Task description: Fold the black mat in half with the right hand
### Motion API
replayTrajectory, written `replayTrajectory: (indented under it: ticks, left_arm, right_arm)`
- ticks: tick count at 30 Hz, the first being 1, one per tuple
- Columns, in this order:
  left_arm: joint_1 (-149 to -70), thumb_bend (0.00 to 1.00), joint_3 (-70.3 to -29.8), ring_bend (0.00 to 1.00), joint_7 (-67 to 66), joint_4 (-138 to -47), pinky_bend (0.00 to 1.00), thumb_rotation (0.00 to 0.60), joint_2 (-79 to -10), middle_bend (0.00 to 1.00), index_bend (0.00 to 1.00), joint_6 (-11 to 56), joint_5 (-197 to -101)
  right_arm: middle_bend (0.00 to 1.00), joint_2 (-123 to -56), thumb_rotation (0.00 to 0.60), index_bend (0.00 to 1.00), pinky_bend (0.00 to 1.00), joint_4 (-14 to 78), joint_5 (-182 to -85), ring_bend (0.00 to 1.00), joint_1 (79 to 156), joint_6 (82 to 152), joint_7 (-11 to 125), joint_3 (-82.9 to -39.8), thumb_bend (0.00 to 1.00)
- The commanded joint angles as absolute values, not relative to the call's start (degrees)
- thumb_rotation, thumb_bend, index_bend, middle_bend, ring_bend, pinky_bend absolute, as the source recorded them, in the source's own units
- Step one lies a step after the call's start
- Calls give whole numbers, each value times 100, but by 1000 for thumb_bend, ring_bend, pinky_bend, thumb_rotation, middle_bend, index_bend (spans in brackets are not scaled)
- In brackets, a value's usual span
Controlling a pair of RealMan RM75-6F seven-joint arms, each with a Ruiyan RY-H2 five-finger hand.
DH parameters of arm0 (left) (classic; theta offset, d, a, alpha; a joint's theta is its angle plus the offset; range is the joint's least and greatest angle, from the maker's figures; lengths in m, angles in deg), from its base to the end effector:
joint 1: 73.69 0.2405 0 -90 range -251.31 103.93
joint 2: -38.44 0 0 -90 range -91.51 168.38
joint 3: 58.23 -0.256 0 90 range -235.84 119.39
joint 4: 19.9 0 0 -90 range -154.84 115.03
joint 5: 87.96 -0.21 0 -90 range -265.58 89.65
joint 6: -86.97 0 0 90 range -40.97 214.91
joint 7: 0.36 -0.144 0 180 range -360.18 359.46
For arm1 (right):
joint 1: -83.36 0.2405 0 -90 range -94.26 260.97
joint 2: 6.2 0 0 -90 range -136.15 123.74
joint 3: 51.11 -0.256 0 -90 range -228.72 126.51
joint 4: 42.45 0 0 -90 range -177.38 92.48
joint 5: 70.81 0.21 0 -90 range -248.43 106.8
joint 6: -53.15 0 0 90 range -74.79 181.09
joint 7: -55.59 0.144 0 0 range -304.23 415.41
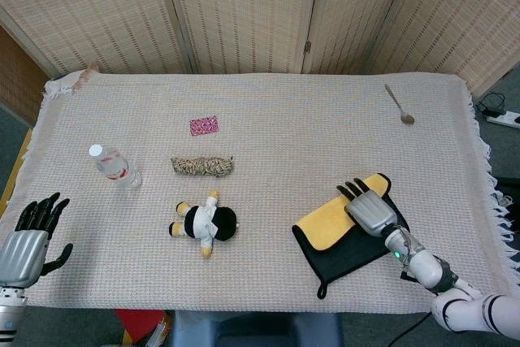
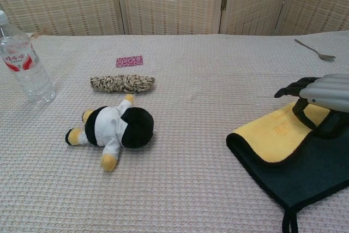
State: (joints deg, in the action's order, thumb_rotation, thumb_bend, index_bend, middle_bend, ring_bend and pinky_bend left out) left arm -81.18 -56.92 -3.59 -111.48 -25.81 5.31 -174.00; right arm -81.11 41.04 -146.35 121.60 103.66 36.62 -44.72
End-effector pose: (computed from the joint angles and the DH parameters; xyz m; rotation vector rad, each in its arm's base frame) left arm -0.3106 0.1895 0.1481 -1.4812 -0.8833 -0.8366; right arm -0.2579 -0.2974 0.0272 2.1335 -0.7149 0.4601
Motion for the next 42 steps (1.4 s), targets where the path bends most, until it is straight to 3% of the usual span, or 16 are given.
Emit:
replayTrajectory:
  ticks: [1,16,32,34,36,42]
  left_arm:
    - [-8111,429,-5697,0,-360,-11156,0,600,-2575,0,0,514,-17412]
    - [-8071,429,-5730,0,-385,-11214,0,600,-2549,0,0,430,-17487]
    - [-8071,431,-5729,0,-451,-11227,0,600,-2564,0,0,456,-17447]
    - [-8072,431,-5725,0,-460,-11226,0,600,-2567,0,0,464,-17431]
    - [-8073,431,-5721,0,-463,-11227,0,600,-2569,0,0,466,-17425]
    - [-8084,430,-5721,0,-484,-11224,0,600,-2582,0,0,493,-17413]
  right_arm:
    - [95,-8040,600,711,0,4191,-14876,0,11994,10483,3740,-4315,445]
    - [99,-7748,600,714,0,4614,-15415,0,11642,10633,3590,-4050,445]
    - [94,-7769,600,708,0,4562,-15563,0,11471,10499,3547,-4051,445]
    - [54,-7698,600,610,0,4644,-15494,0,11460,10424,3515,-4045,446]
    - [5,-7643,600,391,0,4728,-15466,0,11445,10424,3493,-4062,446]
    - [0,-7405,600,21,0,5023,-15360,0,11375,10427,3292,-4062,445]
